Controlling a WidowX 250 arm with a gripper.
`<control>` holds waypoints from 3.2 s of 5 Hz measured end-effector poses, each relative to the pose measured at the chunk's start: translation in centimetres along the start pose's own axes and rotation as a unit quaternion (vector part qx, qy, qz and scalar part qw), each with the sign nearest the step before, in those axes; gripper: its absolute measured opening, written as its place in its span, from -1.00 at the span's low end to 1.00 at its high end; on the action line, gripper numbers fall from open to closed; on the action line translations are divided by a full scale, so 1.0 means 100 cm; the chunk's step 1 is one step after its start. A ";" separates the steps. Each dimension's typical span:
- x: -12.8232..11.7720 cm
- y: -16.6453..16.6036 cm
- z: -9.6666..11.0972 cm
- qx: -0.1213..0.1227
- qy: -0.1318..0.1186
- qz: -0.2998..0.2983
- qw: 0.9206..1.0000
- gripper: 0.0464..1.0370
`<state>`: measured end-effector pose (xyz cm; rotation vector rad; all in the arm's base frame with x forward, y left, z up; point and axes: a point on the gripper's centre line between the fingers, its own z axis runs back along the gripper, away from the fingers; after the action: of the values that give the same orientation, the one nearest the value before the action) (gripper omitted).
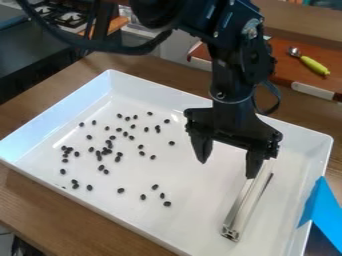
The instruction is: Sweep into pile
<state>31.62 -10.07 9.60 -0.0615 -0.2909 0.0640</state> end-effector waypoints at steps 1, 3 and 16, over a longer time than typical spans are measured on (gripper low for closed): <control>-0.004 0.001 -0.008 0.005 0.014 0.002 1.000 0.93; -0.008 -0.013 -0.007 0.004 0.037 0.009 0.999 0.93; -0.035 0.045 -0.037 -0.049 0.029 -0.016 0.998 -0.38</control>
<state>29.10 -6.06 4.72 -0.1565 -0.2376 0.0154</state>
